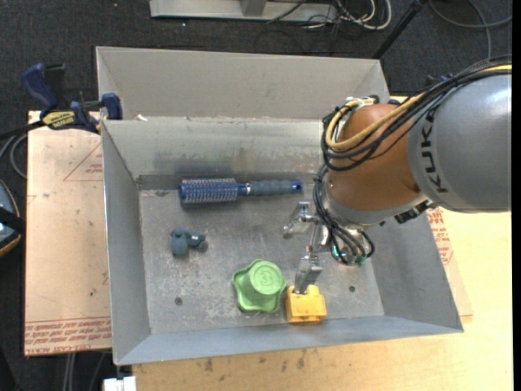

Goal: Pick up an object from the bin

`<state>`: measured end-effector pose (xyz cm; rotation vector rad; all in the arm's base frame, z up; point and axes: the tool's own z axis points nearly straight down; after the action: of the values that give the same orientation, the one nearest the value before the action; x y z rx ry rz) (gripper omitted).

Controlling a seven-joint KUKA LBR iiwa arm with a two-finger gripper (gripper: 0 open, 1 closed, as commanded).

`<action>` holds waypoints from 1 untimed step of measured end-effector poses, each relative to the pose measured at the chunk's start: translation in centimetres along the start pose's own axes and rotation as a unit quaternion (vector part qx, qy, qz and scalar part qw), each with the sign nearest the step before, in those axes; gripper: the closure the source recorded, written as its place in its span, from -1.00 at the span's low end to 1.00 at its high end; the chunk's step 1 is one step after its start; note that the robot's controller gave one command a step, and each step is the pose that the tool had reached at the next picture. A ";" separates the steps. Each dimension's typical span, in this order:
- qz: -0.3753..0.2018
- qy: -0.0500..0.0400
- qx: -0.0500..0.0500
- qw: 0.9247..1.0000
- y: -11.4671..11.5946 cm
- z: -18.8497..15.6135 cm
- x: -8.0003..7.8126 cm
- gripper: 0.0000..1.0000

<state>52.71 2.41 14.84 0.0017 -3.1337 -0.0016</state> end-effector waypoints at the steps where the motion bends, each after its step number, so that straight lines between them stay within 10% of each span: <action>1: 0.001 -0.004 0.000 1.000 0.0 -0.4 -0.2 1.00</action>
Offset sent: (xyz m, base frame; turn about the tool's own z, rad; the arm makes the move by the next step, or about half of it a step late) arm 0.0000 0.0000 0.0000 0.0000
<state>52.91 2.39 15.23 -0.0007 -3.1415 -0.0019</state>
